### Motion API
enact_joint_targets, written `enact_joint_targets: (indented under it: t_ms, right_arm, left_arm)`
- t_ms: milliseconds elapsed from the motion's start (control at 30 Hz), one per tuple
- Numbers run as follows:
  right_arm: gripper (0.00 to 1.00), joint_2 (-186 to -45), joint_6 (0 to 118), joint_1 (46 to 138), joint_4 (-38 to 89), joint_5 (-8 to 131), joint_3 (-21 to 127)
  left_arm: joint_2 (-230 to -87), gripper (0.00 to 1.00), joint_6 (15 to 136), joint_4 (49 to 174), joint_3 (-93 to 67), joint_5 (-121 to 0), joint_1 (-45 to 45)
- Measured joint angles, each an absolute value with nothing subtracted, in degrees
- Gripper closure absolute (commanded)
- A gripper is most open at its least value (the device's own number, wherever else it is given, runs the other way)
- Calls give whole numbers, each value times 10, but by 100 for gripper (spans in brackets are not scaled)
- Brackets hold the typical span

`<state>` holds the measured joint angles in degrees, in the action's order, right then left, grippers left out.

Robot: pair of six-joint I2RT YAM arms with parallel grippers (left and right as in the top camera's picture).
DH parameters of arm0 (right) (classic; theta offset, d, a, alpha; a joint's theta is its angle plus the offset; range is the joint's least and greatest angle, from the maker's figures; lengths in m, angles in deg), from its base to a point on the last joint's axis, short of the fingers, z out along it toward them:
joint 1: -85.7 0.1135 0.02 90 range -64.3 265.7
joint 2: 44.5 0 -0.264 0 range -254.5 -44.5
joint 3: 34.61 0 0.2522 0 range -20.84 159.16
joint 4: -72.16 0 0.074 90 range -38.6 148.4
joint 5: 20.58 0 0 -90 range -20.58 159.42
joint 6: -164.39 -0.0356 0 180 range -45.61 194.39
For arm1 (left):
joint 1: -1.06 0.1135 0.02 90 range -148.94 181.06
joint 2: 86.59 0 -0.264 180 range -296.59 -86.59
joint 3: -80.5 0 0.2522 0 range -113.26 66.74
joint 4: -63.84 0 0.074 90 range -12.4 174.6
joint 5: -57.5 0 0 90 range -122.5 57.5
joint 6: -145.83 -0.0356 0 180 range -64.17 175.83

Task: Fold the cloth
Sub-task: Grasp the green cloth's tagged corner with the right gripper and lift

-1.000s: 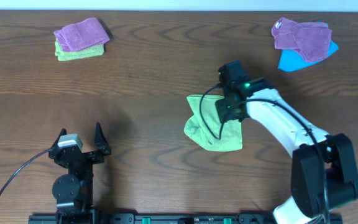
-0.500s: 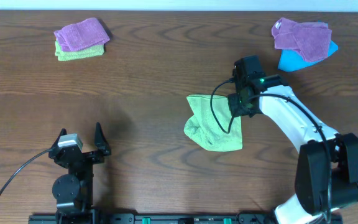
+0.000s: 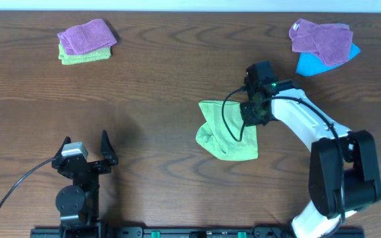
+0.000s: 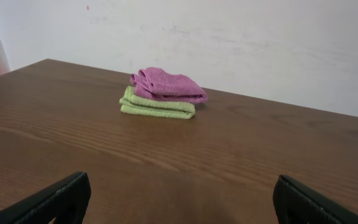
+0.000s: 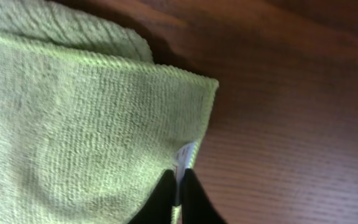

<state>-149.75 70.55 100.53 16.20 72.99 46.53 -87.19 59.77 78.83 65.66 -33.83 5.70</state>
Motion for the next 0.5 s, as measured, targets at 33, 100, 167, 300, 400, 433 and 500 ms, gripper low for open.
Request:
enact_joint_targets:
  t_ms: [33,100,167,300,400,433,500]
  right_arm:
    - [99,-1498,706,1005,164,730,465]
    - [99,-1498,706,1005,170,730,465]
    - [99,-1498,706,1005,177,729,466]
    - [99,-1499,708,1005,166,722,486]
    - [98,-1499,717,1005,162,716,542]
    - [99,-1499,720,1005,163,715,555]
    - [99,-1499,727,1005,167,716,589]
  left_arm:
    - [-872,5,598,788,656,-338,57]
    - [-872,5,598,788,656,-338,57]
    - [-872,5,598,788,656,-338,57]
    - [-872,5,598,788,656,-338,57]
    - [-872,5,598,788,656,-338,57]
    - [-872,5,598,788,656,-338,57]
    - [-872,4,598,788,656,-338,57]
